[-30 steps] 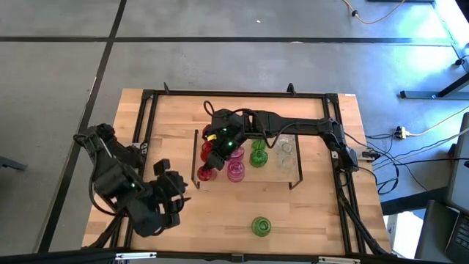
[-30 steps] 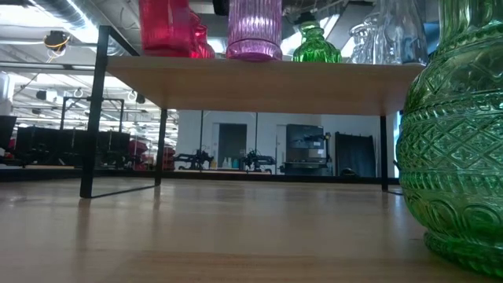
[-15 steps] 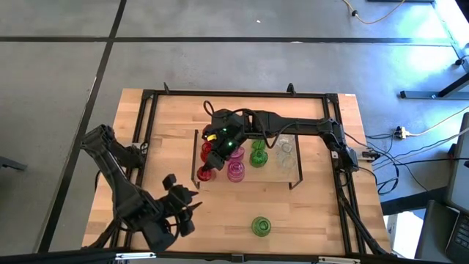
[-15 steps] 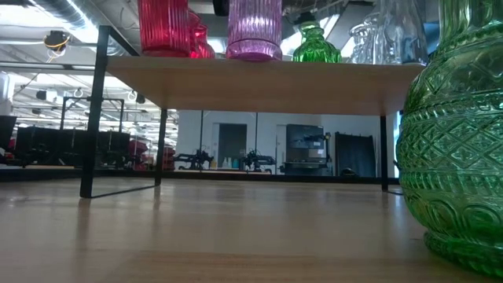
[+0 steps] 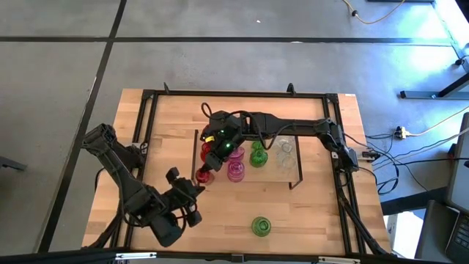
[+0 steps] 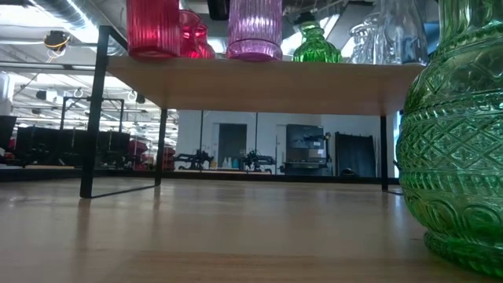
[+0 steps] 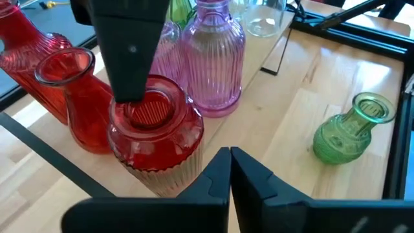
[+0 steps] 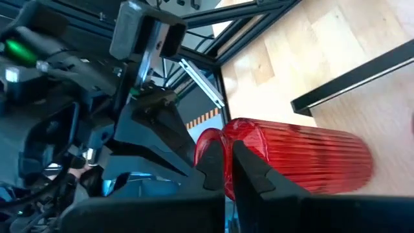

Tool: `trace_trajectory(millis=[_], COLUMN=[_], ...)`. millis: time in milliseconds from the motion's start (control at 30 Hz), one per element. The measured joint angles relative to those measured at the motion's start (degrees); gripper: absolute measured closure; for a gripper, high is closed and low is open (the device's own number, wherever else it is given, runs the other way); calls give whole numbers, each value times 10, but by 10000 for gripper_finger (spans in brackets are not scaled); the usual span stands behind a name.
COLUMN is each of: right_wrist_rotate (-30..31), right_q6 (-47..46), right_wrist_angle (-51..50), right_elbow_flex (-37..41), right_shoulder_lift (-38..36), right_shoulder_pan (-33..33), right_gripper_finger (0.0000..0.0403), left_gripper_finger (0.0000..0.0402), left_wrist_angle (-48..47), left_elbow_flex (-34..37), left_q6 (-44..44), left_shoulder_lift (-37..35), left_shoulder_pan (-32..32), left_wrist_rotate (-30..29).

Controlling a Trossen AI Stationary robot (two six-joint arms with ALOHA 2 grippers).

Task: Sort vases onto shelf
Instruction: Put the red vase on the shelf aligned with the other red vases

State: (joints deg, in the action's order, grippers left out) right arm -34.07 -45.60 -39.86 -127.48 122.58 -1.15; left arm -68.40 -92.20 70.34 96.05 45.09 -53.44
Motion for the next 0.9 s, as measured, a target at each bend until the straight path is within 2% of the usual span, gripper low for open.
trace_trajectory(millis=[900], right_wrist_rotate=[-1], right_q6=[-2], right_wrist_angle=[-2], right_elbow_flex=[1], right_shoulder_lift=[0], right_shoulder_pan=[0], right_gripper_finger=[401], left_gripper_finger=[401], left_wrist_angle=[-32], left_elbow_flex=[0], left_q6=[-5], left_shoulder_lift=[0], left_shoulder_pan=[-6], left_wrist_rotate=[-3])
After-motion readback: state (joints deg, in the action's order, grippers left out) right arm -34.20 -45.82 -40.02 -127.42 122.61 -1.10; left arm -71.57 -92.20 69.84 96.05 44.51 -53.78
